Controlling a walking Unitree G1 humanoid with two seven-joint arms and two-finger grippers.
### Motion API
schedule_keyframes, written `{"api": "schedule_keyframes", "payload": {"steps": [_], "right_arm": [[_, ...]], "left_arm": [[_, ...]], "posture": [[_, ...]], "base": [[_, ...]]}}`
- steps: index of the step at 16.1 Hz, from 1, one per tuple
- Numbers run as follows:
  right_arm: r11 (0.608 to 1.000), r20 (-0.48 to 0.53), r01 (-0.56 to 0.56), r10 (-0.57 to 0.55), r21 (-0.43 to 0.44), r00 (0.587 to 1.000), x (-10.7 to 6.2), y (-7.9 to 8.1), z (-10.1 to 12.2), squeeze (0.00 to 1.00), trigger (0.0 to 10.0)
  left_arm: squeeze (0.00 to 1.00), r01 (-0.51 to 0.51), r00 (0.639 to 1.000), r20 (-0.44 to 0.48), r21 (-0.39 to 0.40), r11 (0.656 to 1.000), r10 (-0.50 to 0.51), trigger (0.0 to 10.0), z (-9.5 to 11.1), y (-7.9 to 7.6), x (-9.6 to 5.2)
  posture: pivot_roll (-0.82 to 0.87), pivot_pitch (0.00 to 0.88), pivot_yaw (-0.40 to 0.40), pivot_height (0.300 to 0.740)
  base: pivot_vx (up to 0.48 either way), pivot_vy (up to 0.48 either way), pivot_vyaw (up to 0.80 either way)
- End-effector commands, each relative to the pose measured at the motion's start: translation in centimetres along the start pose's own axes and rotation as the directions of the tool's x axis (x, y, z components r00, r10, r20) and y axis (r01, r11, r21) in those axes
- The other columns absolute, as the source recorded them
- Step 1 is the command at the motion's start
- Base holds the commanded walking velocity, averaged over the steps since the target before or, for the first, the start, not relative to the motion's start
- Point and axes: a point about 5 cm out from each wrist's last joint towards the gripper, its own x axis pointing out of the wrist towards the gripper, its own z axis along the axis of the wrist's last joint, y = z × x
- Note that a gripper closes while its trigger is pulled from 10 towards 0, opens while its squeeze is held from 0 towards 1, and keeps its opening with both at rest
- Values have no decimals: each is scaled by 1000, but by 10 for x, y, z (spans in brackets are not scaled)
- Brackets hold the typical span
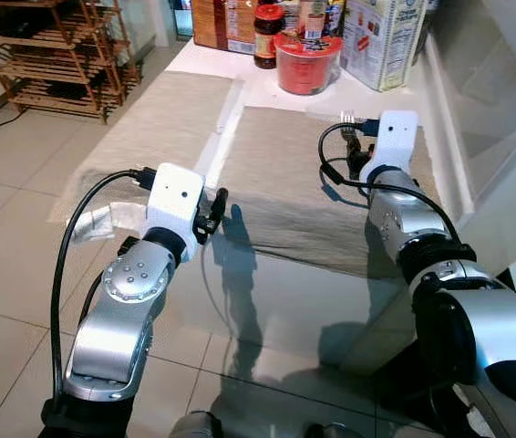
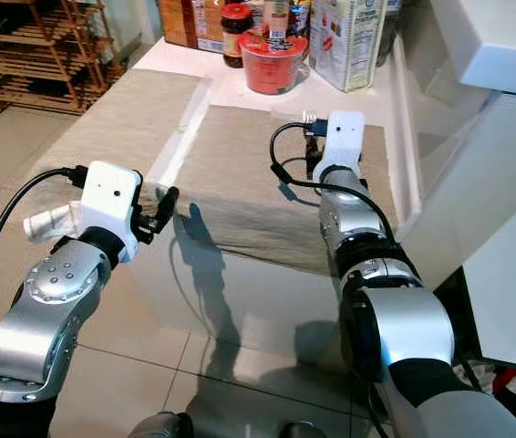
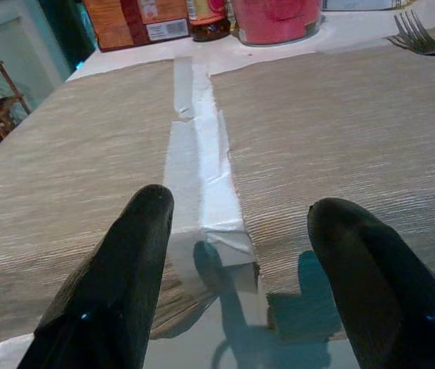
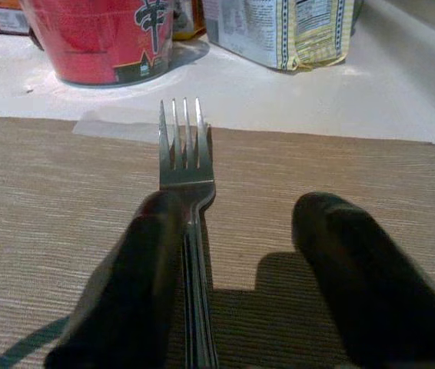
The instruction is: Setting the table
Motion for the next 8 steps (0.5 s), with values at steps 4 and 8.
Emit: {"api": "schedule_keyframes", "payload": {"steps": [4, 8], "right_arm": [[1000, -237, -17, 17, -1, 971, -13, 1, -56, 0, 0], [999, -262, -29, 21, -29, 965, -14, 2, -59, 0, 0]], "left_arm": [[0, -8, 1000, 10, 2, 1000, 8, 10000, 4, 0, -1], [0, -1, 1000, 8, -6, 1000, 1, 10000, 4, -1, 1]], "posture": [[207, 153, 19, 740], [195, 155, 20, 740]], "base": [[0, 0, 0], [0, 0, 0]]}}
